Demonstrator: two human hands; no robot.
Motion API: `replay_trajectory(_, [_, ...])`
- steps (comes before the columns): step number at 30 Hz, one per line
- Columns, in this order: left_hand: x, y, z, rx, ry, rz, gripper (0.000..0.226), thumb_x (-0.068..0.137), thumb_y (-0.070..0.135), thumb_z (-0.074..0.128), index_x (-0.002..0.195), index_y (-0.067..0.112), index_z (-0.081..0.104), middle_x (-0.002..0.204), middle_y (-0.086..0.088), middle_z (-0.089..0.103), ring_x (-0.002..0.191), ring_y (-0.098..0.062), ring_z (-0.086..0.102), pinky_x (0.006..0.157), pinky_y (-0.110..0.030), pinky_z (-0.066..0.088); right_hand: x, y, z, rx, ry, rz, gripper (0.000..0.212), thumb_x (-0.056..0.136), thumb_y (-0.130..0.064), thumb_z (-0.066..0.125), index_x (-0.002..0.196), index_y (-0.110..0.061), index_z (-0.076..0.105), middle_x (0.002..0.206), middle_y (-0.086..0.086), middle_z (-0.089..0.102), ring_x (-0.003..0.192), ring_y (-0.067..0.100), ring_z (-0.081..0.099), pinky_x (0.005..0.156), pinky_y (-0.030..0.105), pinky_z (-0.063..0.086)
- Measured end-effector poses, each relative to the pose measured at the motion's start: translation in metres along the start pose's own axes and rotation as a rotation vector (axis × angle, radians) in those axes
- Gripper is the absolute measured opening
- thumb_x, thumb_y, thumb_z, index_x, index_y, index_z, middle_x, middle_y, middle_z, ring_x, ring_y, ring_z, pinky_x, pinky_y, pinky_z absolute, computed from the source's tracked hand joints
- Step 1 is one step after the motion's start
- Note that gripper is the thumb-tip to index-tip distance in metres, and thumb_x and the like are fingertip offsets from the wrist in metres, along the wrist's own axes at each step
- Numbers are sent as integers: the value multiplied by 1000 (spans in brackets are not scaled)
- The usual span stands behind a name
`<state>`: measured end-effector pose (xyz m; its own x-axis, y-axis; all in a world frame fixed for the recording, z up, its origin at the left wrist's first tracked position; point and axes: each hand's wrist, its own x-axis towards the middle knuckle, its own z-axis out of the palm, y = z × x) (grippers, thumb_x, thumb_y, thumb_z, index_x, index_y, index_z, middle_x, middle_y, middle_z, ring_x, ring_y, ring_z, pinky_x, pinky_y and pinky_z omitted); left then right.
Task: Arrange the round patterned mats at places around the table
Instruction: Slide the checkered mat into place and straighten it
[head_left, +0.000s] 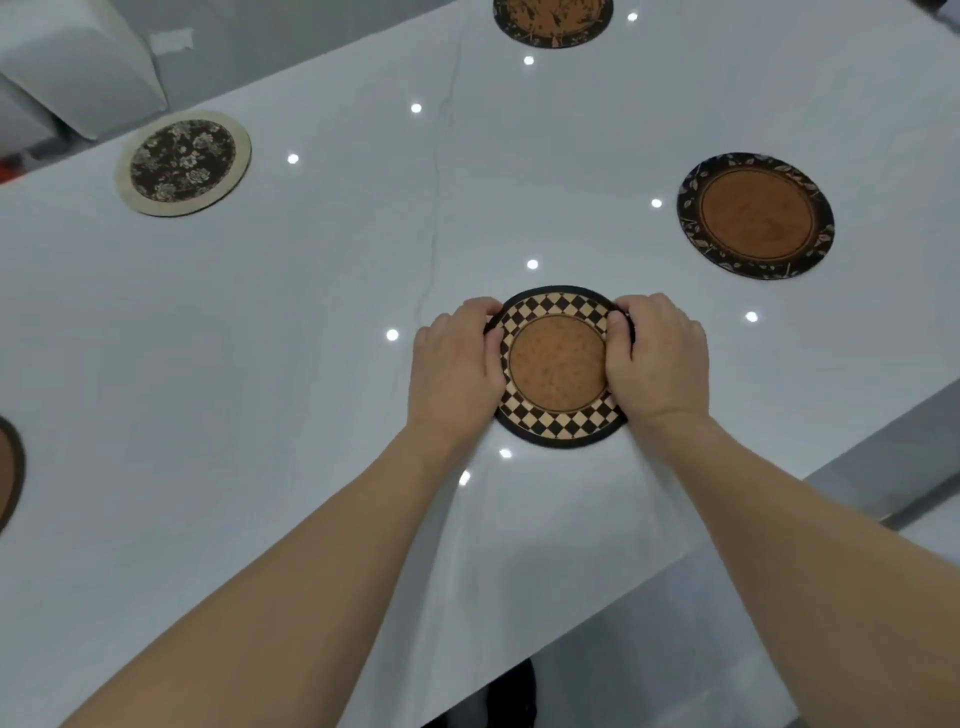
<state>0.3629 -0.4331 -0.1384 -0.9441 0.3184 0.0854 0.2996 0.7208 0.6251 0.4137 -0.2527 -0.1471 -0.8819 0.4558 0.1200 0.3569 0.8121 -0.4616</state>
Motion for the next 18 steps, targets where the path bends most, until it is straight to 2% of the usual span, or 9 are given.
replay_trajectory(4, [-17,-24,-27,-77,54,-47,25,95,15,45,116,15,58,97,-3,68,91,-20,58,79,-31,44,-22,-40,14,108,-1,46,29,98,-20,37,102,-10,64,98,10,63,86,28,58,81,39,43])
replay_trajectory(13, [-68,-130,-121,136,106,-83,23,94,24,51,113,20,64,90,-4,71,88,-26,57,74,-30,38,-69,-153,60,234,-153,-76,32,99,-24,36,104,-13,66,97,7,63,86,24,59,84,42,47])
replay_trajectory(18, [-90,-171,-156,161,160,-149,22,93,25,53,110,20,66,80,0,67,87,-27,55,75,-31,38,-91,-193,84,178,-182,-145,30,98,-28,38,106,-21,65,99,-1,68,92,21,61,86,38,38])
